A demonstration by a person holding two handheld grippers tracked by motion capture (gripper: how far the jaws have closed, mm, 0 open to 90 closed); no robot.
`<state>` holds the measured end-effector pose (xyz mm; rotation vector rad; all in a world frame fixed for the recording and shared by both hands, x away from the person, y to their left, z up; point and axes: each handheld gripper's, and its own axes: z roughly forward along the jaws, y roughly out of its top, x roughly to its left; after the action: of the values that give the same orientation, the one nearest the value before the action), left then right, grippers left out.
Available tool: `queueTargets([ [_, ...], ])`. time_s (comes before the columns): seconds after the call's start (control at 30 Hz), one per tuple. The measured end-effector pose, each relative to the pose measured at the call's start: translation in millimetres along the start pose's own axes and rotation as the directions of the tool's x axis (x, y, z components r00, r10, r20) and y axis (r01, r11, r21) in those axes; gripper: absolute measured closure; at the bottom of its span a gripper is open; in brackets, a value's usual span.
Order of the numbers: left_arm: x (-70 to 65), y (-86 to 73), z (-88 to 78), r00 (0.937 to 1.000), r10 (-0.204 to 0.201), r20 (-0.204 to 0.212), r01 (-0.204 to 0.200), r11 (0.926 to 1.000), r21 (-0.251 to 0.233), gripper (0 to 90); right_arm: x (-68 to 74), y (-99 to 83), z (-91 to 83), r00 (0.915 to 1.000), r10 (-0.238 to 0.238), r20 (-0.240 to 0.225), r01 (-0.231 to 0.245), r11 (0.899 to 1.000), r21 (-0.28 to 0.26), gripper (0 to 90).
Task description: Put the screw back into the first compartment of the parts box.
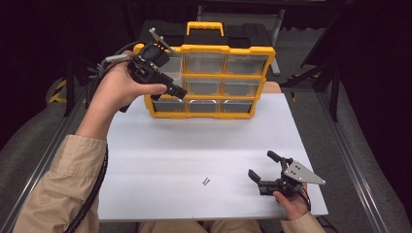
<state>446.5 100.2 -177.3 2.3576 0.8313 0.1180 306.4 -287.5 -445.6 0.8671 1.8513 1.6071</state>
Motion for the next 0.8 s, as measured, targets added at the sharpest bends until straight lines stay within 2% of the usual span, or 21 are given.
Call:
queueTargets([
  [0.2,-3.6,-11.8,14.7,0.9996,0.019,0.023,-0.018,0.9998,-0.012,22.5,-0.2,0.1,-0.5,1.0,-0.001,0.002,0.001,1.0,-0.001,3.0],
  [0.33,-7.4,-20.6,24.8,0.9991,0.039,0.019,-0.039,0.9992,-0.013,17.4,0.1,0.2,-0.3,1.0,-0.003,0.001,0.003,1.0,-0.001,3.0],
  [0.53,-10.1,-32.1,38.2,0.9982,0.045,0.039,-0.044,0.999,-0.008,16.3,0.4,0.0,0.3,1.0,-0.008,-0.002,0.008,1.0,0.002,3.1],
  [0.7,-15.0,-41.2,51.0,0.9967,0.072,0.038,-0.071,0.9974,-0.012,15.2,0.9,0.0,0.6,1.0,-0.008,-0.002,0.008,1.0,0.005,3.1],
  [0.8,-19.1,-47.5,60.8,0.9951,0.082,0.055,-0.081,0.9966,-0.016,14.6,0.4,0.2,0.3,0.9999,-0.012,-0.003,0.012,1.0,0.002,3.1],
])
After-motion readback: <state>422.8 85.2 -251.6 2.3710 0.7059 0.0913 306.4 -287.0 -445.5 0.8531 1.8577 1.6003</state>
